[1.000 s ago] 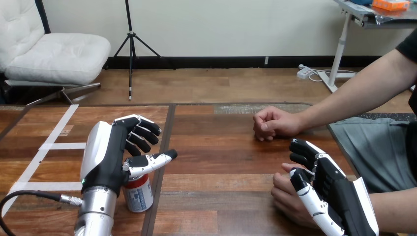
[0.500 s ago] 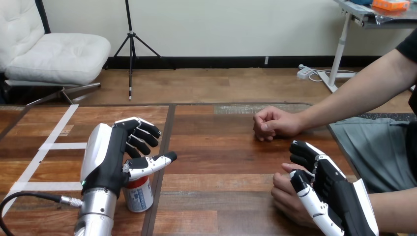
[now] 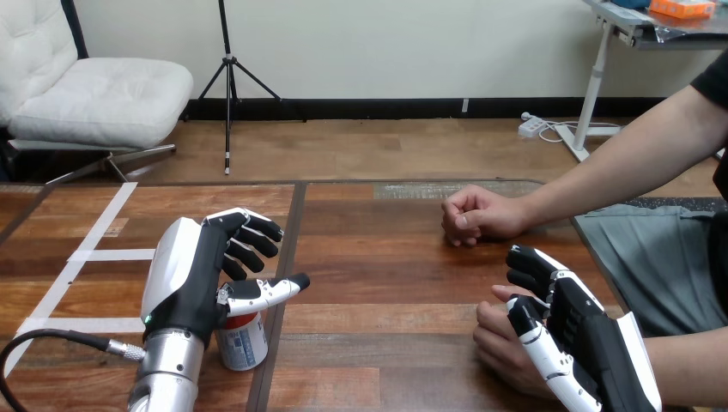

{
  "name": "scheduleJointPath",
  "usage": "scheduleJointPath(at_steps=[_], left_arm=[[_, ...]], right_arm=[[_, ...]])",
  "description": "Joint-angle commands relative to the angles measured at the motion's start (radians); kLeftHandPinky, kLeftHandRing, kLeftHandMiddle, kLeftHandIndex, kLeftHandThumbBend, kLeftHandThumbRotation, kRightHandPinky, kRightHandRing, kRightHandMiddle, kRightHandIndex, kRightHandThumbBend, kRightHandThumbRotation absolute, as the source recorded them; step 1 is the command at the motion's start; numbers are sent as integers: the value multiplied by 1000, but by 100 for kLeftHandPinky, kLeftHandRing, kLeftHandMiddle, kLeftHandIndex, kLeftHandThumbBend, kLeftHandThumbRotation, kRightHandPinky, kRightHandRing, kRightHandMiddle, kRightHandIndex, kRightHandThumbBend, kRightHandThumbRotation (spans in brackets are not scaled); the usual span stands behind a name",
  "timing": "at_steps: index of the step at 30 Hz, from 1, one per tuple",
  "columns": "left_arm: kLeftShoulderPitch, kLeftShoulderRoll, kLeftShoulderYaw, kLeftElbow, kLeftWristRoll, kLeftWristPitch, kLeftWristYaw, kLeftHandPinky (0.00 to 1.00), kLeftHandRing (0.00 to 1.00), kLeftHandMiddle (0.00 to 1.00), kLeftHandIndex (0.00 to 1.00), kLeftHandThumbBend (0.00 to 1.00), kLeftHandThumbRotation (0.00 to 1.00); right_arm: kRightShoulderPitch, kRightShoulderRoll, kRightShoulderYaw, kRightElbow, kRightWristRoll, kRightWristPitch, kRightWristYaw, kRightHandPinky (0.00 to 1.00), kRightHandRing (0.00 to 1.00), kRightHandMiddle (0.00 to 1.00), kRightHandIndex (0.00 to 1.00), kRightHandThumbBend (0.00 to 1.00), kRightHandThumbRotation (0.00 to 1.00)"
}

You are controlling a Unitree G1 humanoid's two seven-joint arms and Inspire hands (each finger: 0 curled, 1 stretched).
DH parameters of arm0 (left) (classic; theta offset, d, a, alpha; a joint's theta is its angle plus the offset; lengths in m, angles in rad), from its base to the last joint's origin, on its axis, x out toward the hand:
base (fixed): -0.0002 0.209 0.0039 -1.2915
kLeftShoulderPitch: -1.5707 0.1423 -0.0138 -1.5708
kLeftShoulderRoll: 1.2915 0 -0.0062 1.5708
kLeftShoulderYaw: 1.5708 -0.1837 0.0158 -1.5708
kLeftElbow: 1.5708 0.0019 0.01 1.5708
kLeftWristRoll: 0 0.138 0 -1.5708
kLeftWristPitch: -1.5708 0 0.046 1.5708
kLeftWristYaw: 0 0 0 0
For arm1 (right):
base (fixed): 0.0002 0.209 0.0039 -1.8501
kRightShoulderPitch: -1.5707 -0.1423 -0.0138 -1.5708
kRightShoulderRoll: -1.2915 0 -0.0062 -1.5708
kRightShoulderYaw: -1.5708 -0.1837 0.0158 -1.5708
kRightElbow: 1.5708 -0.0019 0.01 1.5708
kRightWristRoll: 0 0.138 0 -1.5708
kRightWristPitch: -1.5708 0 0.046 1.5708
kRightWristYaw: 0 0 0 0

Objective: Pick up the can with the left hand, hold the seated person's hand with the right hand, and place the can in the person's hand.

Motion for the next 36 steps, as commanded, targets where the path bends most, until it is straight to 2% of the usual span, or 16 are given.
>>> scheduleJointPath(at_steps=[1,5,9,18,22,23,26,36], left_arm=[[-13,19,5,-66,6,9,-1,47,55,59,59,84,0],[-4,3,23,-50,-24,-19,23,49,57,61,60,86,0],[8,-40,57,-20,-102,-61,52,51,59,63,61,87,0],[11,-106,95,71,-220,-141,102,60,67,71,70,81,0],[8,-119,97,97,-227,-144,120,63,70,74,74,79,0],[2,-129,97,130,-225,-150,138,67,75,78,78,76,0],[-6,-142,98,179,-222,-160,163,67,74,78,77,76,0],[-9,-123,89,197,-203,-139,169,65,73,76,76,75,0]], right_arm=[[-62,-7,-2,-3,11,-29,-2,78,85,86,82,56,66],[-63,-9,-4,-6,10,-22,-3,78,85,86,83,56,66],[-64,-11,-5,-8,12,-17,-1,77,85,86,83,56,66],[-69,-15,-7,-8,24,-12,8,78,85,86,83,57,66],[-72,-16,-7,-5,28,-13,12,78,85,86,83,56,65],[-70,-14,-4,-9,20,-9,10,79,85,86,83,56,64],[-66,-11,1,-16,5,-4,7,79,85,86,83,56,64],[-63,-7,2,-19,-11,-6,-1,78,85,86,83,55,65]])
